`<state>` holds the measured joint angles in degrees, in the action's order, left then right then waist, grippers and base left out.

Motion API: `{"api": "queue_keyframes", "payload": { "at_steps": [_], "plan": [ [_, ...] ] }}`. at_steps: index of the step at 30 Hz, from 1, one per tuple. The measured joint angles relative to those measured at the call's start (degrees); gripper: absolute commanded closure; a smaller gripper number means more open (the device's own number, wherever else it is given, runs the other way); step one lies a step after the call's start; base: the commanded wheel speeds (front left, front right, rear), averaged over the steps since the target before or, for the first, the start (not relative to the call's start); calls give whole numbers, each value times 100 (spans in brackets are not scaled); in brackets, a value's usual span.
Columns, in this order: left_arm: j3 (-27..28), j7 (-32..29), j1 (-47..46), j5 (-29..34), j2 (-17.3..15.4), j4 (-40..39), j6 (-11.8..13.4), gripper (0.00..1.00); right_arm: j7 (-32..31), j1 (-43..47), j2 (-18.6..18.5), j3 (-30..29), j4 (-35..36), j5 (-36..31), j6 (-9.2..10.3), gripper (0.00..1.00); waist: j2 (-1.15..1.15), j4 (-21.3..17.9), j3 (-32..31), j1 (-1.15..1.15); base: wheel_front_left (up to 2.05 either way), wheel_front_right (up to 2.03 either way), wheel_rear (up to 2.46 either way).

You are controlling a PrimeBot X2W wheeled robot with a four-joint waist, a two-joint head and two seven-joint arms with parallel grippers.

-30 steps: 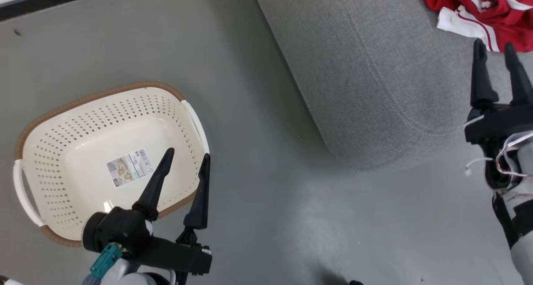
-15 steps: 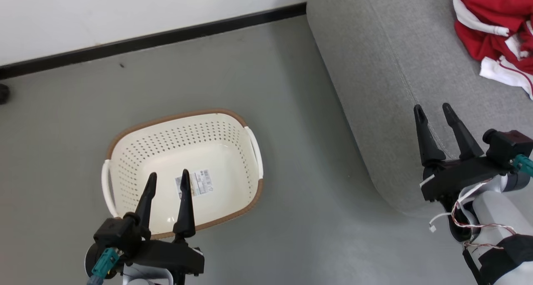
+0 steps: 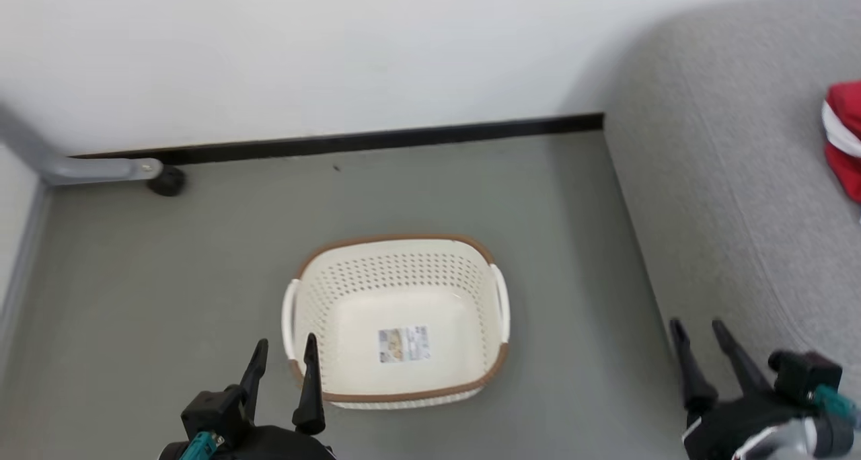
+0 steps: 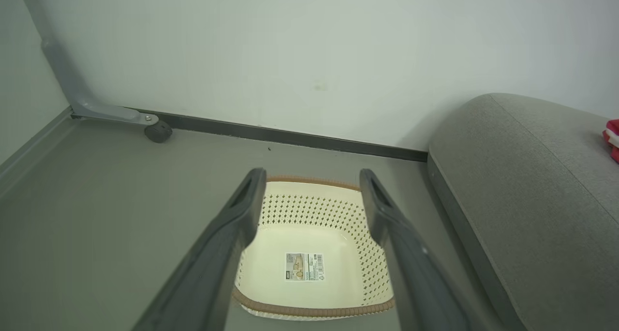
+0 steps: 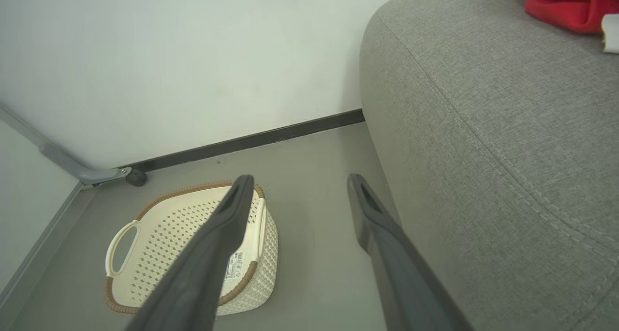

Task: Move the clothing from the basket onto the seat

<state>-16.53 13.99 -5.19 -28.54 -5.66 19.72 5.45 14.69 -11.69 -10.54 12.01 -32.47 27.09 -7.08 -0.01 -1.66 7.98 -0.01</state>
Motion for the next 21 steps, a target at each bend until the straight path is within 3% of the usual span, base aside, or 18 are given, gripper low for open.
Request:
{"api": "queue_keyframes", "payload": {
  "at_steps": [11, 21],
  "plan": [
    [178, 26, 233, 4, -67, 146, -100, 0, 0, 347, 247, -73, 405, -260, 0, 0, 0, 789, -667, 0, 0, 0, 0],
    [353, 30, 243, 74, -65, 209, -146, 0, 0, 690, 402, -224, 636, -450, 27, 0, 0, 1012, -974, 0, 0, 0, 0]
  ]
}}
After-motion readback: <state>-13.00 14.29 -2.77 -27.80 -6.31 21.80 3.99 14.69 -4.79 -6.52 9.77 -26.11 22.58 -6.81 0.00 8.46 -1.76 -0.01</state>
